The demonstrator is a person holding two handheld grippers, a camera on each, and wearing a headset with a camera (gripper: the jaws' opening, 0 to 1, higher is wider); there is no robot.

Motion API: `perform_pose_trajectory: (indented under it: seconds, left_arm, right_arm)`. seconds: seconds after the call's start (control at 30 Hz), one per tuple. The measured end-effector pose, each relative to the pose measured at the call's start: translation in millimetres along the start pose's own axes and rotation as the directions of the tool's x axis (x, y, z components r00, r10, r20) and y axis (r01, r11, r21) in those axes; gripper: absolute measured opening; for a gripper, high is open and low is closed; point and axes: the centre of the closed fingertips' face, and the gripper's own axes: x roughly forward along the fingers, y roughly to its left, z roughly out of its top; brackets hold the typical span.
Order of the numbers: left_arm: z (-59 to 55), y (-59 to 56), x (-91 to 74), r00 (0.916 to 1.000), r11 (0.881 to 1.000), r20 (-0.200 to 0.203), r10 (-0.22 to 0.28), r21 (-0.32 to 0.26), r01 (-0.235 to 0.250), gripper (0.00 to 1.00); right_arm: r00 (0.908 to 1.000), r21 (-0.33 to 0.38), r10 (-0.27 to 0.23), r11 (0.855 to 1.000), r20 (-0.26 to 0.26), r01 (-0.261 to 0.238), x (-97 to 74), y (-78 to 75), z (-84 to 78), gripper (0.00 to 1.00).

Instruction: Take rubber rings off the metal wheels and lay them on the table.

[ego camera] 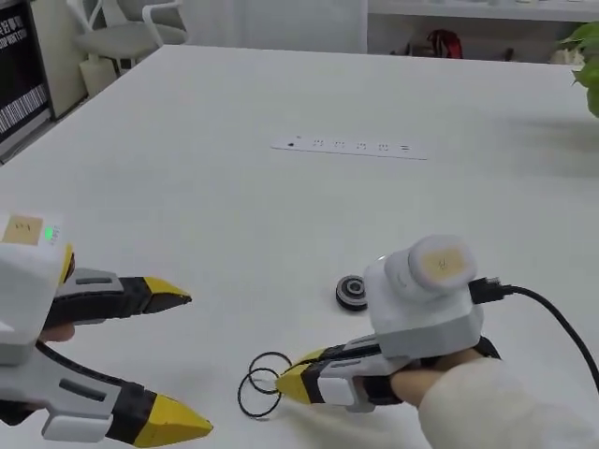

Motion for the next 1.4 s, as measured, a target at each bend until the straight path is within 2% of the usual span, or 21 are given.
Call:
perform_pose_trajectory:
  seconds: [0.3,0.6,0.87,1.03,1.27,1.4]
  left_arm:
    - [-0.3,-0.5,0.3,1.0000,1.000,-0.001,-0.003,-0.002,0.003,0.80]
    - [0.6,-1.0,0.6,1.0000,1.000,0.000,-0.003,-0.002,0.003,0.80]
    - [4.0,-0.9,-0.3,0.9999,1.000,0.014,-0.002,-0.006,0.002,0.79]
    - [5.5,-1.1,-0.9,0.9998,1.000,0.020,-0.002,-0.006,0.002,0.79]
    - [20.0,-0.2,-4.8,0.9989,1.000,0.046,0.005,0.015,-0.006,0.80]
    - [32.7,4.2,-8.3,0.9965,1.000,0.082,0.015,0.010,-0.016,0.80]
  right_arm:
    - [0.9995,0.001,-0.029,1.000,0.014,0.029,-8.2,-7.8,3.4,0.11]
    - [0.9965,0.011,-0.055,0.998,0.062,0.055,-24.5,-14.5,13.8,0.14]
    - [0.9890,0.010,-0.077,0.997,0.126,0.077,-48.3,-20.1,27.0,0.21]
    - [0.9833,-0.021,-0.089,0.995,0.159,0.094,-60.1,-22.3,35.6,0.30]
    - [0.9710,-0.050,-0.107,0.991,0.213,0.120,-78.4,-28.7,46.4,0.39]
    - [0.9625,-0.067,-0.127,0.987,0.239,0.147,-87.1,-34.0,49.9,0.41]
